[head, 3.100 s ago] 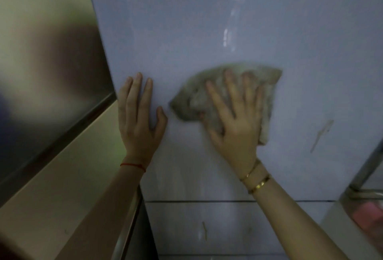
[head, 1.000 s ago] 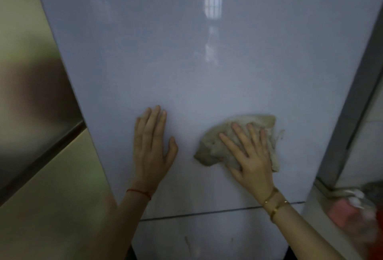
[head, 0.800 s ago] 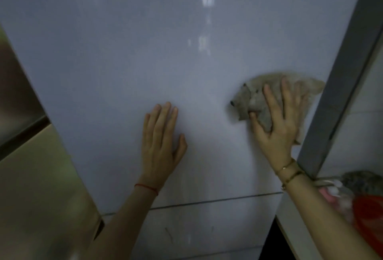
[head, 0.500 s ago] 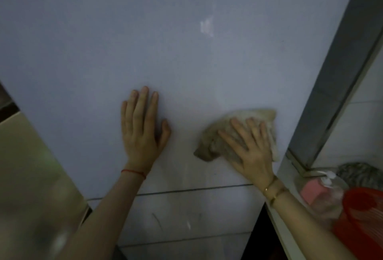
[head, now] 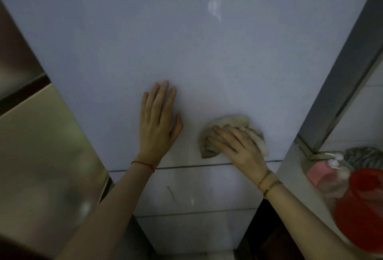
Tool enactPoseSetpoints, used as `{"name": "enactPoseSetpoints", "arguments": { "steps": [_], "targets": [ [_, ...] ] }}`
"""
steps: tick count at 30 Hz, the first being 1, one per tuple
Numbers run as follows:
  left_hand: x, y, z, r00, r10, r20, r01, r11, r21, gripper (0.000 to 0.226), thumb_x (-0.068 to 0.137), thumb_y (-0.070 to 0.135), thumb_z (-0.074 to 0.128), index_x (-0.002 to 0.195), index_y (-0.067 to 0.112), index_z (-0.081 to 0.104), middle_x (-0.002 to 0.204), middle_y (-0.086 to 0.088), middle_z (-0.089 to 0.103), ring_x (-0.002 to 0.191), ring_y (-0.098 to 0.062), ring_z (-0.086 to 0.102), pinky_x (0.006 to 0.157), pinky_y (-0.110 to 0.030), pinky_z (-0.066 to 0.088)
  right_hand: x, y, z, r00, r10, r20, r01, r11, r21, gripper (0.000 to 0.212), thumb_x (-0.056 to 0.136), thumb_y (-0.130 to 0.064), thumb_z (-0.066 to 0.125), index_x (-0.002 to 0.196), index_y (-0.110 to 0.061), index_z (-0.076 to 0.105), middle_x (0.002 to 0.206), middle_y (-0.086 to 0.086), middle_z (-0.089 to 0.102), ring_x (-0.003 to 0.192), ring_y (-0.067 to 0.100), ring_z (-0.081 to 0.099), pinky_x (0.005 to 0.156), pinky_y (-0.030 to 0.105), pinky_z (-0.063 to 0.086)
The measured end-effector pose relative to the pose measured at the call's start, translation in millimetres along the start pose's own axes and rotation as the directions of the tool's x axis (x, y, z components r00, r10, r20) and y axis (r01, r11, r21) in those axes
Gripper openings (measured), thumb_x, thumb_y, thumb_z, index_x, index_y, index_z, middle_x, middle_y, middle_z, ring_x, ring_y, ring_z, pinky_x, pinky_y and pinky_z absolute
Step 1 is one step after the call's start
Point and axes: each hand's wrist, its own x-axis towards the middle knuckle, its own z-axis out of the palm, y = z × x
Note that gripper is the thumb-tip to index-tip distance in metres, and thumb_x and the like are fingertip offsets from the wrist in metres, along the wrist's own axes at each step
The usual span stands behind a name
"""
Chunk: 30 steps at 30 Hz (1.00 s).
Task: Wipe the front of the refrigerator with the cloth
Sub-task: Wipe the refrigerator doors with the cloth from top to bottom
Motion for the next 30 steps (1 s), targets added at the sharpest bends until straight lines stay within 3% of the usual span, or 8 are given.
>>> {"name": "enactPoseSetpoints", "arguments": {
  "steps": [3,6,12,16,18,20,25,30],
  "targets": [
    [-57,-4,-23,0.992,-0.075,0.098,0.08,0.995,-0.051,0.055,0.096,0.016,0.056,0.147,0.002,0.038,0.155,-0.015,0.038,0.151,-0.026,0.026,0.121,-0.051,0.031,3,-15,-9,0.984,0.152,-0.091,-0.152,0.988,0.01,0.033,0.106,-0.001,0.043,0.133,-0.004,0.061,0.145,0.016,0.053,0.13,0.032,0.05,0.122,0.034,0.031],
    [-114,-11,-35,0.978,-0.165,0.13,0.174,0.983,-0.055,0.051,0.099,0.019,0.05,0.147,0.005,0.039,0.152,-0.013,0.041,0.147,-0.025,0.032,0.121,-0.045,0.033,-6,-45,-7,0.916,0.359,-0.18,-0.35,0.933,0.08,0.043,0.093,0.016,0.058,0.13,-0.003,0.064,0.142,0.019,0.051,0.129,0.037,0.051,0.123,0.041,0.031],
    [-220,-33,-16,0.975,-0.202,0.091,0.205,0.978,-0.033,0.047,0.098,0.013,0.053,0.143,0.005,0.043,0.144,-0.016,0.049,0.139,-0.031,0.042,0.12,-0.04,0.034,-62,-106,58,0.853,0.434,-0.29,-0.4,0.9,0.17,0.034,0.098,0.008,0.054,0.129,-0.003,0.064,0.142,0.018,0.045,0.131,0.039,0.048,0.124,0.042,0.028],
    [-309,-56,12,0.968,-0.238,-0.084,0.242,0.97,0.034,0.043,0.097,0.008,0.053,0.139,0.0,0.049,0.143,-0.017,0.048,0.135,-0.035,0.045,0.115,-0.051,0.037,-107,-130,126,0.821,0.43,-0.376,-0.387,0.903,0.188,0.046,0.091,0.011,0.063,0.133,-0.007,0.06,0.143,0.016,0.044,0.135,0.028,0.043,0.123,0.041,0.029],
    [-345,-70,27,0.944,-0.275,-0.183,0.292,0.954,0.072,0.043,0.097,0.008,0.053,0.139,-0.002,0.049,0.144,-0.02,0.046,0.134,-0.04,0.045,0.115,-0.053,0.035,-119,-138,159,0.822,0.403,-0.402,-0.353,0.915,0.195,0.044,0.094,0.005,0.063,0.135,-0.01,0.058,0.145,0.015,0.045,0.136,0.032,0.043,0.123,0.042,0.029],
    [-372,-81,44,0.919,-0.307,-0.249,0.333,0.94,0.073,0.045,0.098,0.011,0.052,0.142,-0.001,0.047,0.148,-0.022,0.043,0.138,-0.039,0.039,0.12,-0.047,0.029,-125,-146,187,0.833,0.357,-0.422,-0.31,0.934,0.179,0.038,0.097,-0.007,0.062,0.135,-0.01,0.06,0.146,0.017,0.048,0.137,0.038,0.041,0.124,0.045,0.028],
    [-393,-101,79,0.887,-0.287,-0.361,0.289,0.956,-0.049,0.048,0.1,0.013,0.05,0.146,0.001,0.042,0.156,-0.02,0.033,0.149,-0.031,0.023,0.125,-0.038,0.018,-114,-160,225,0.819,0.227,-0.527,-0.238,0.97,0.047,0.039,0.099,-0.03,0.066,0.134,-0.013,0.063,0.145,0.015,0.053,0.141,0.034,0.036,0.121,0.055,0.031],
    [-399,-115,91,0.874,-0.187,-0.449,0.183,0.982,-0.054,0.047,0.102,0.016,0.049,0.146,0.002,0.044,0.156,-0.017,0.036,0.149,-0.032,0.027,0.124,-0.04,0.023,-148,-193,261,0.919,0.082,-0.385,-0.101,0.995,-0.029,0.043,0.098,-0.027,0.064,0.139,-0.016,0.06,0.153,0.012,0.047,0.147,0.034,0.035,0.126,0.047,0.018]
  ]
}}
